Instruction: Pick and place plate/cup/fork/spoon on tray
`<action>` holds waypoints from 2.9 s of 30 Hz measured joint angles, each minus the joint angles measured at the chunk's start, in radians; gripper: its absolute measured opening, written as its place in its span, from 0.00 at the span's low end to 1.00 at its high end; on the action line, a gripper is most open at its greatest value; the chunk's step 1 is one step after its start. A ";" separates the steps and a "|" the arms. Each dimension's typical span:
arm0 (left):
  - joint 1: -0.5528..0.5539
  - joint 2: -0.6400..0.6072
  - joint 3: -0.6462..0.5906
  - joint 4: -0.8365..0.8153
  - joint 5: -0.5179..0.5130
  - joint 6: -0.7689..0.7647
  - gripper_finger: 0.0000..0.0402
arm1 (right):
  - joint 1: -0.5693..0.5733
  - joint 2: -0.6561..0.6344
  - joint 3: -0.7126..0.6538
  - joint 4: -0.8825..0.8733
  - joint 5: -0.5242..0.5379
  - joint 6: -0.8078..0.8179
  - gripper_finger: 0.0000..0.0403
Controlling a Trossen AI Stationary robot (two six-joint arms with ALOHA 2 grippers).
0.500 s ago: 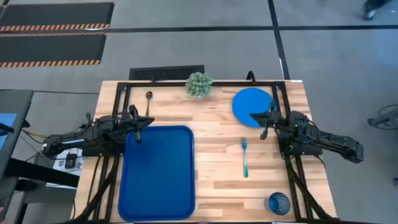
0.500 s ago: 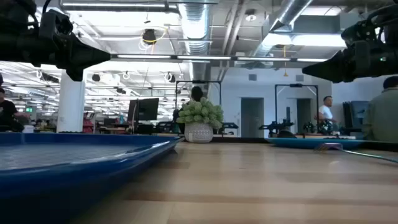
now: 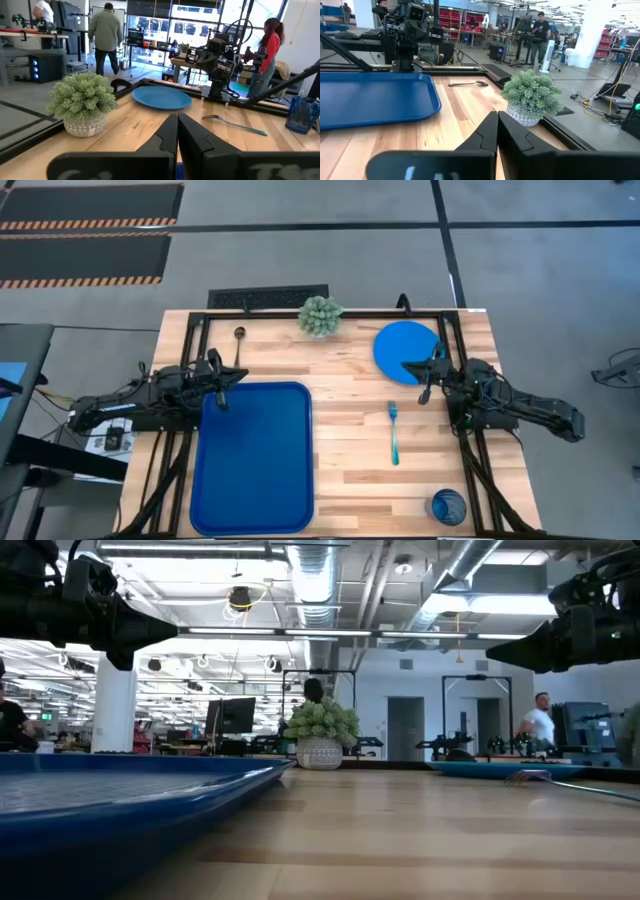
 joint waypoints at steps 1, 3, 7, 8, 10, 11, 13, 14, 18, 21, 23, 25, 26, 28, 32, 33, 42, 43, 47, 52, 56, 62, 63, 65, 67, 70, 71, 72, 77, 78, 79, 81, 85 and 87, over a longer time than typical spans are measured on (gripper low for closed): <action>0.000 0.000 0.000 0.000 0.000 0.000 0.00 | 0.000 0.000 0.000 0.000 0.000 0.000 0.08; 0.000 0.000 0.000 0.000 0.000 0.000 0.00 | 0.000 0.000 0.000 0.000 0.000 0.000 0.08; 0.000 0.000 0.000 0.000 0.000 0.000 0.00 | 0.000 0.000 0.000 0.000 0.000 0.000 0.08; 0.000 0.000 0.000 0.000 0.000 0.000 0.00 | 0.000 0.000 0.000 0.000 0.000 0.000 0.08; 0.000 0.000 0.000 0.000 0.000 0.000 0.00 | 0.000 0.000 0.000 0.000 0.000 0.000 0.08; 0.000 0.000 0.000 0.000 0.000 0.000 0.00 | 0.000 0.000 0.000 0.000 0.000 0.000 0.08; 0.000 0.000 0.000 0.000 0.000 0.000 0.00 | 0.000 0.000 0.000 0.000 0.000 0.000 0.08; 0.000 0.000 0.000 0.000 0.000 0.000 0.00 | 0.000 0.000 0.000 0.000 0.000 0.000 0.08; 0.000 0.000 0.000 0.000 0.000 0.000 0.00 | 0.000 0.000 0.000 0.000 0.000 0.000 0.08; 0.000 0.000 0.000 0.000 0.000 0.000 0.00 | 0.000 0.000 0.000 0.000 0.000 0.000 0.08; 0.000 0.000 0.000 0.000 0.000 0.000 0.00 | 0.000 0.000 0.000 0.000 0.000 0.000 0.08; 0.000 0.000 0.000 0.000 0.000 0.000 0.00 | 0.000 0.000 0.000 0.000 0.000 0.000 0.08; 0.000 0.000 0.000 0.000 0.000 0.000 0.00 | 0.000 0.000 0.000 0.000 0.000 0.000 0.08; 0.000 0.000 0.000 0.000 0.000 0.000 0.00 | 0.000 0.000 0.000 0.000 0.000 0.000 0.08; 0.000 0.000 0.000 0.000 0.000 0.000 0.00 | 0.000 0.000 0.000 0.000 0.000 0.000 0.08; 0.000 0.000 0.000 0.000 0.000 0.000 0.00 | 0.000 0.000 0.000 0.000 0.000 0.000 0.08; 0.000 0.000 0.000 0.000 0.000 0.000 0.00 | 0.000 0.000 0.000 0.000 0.000 0.000 0.08; 0.000 0.000 0.000 0.000 0.000 0.000 0.00 | 0.000 0.000 0.000 0.000 0.000 0.000 0.08; 0.000 0.000 0.000 0.000 0.000 -0.035 0.00 | 0.000 0.000 0.000 0.000 0.000 0.000 0.08; 0.000 0.000 0.000 0.004 -0.005 -0.102 0.00 | 0.000 0.000 0.000 0.000 0.000 0.000 0.08; 0.001 0.000 0.000 0.031 0.013 -0.089 0.00 | 0.000 0.000 0.000 0.000 0.000 0.000 0.08; -0.033 0.100 0.010 -0.002 0.189 -0.159 0.00 | 0.000 0.000 0.000 0.000 0.000 0.000 0.08; -0.044 0.129 0.020 -0.035 0.194 -0.163 0.00 | 0.000 0.000 0.000 0.000 0.000 0.000 0.08; -0.066 0.197 0.053 -0.050 0.195 -0.166 0.00 | 0.000 0.000 0.000 0.000 0.000 0.000 0.08; -0.083 0.264 0.096 -0.064 0.195 -0.166 0.00 | 0.000 0.000 0.000 0.000 0.000 0.000 0.08; -0.095 0.388 0.189 -0.159 0.199 -0.160 0.00 | 0.000 0.000 0.000 0.000 0.000 0.000 0.08; -0.095 0.430 0.228 -0.208 0.204 -0.155 0.00 | 0.000 0.000 0.000 0.000 0.000 0.000 0.08; -0.095 0.473 0.271 -0.256 0.208 -0.154 0.00 | 0.000 0.000 0.000 0.000 0.000 0.000 0.08; -0.076 0.696 0.490 -0.554 0.213 -0.106 0.00 | 0.000 0.000 0.000 0.000 0.000 0.000 0.08; -0.068 0.741 0.532 -0.605 0.214 -0.082 0.00 | 0.000 0.000 0.000 0.000 0.000 0.000 0.08; -0.058 0.784 0.572 -0.655 0.214 -0.053 0.00 | 0.000 0.000 0.000 0.000 0.000 0.000 0.08; -0.031 0.868 0.644 -0.725 0.240 0.007 0.00 | 0.000 0.000 0.000 0.000 0.000 0.000 0.08; 0.054 1.021 0.743 -0.816 0.307 0.128 0.02 | 0.000 0.000 0.000 0.000 0.000 0.000 0.08; 0.097 1.088 0.782 -0.854 0.318 0.198 0.05 | 0.000 0.000 0.000 0.000 0.000 0.000 0.08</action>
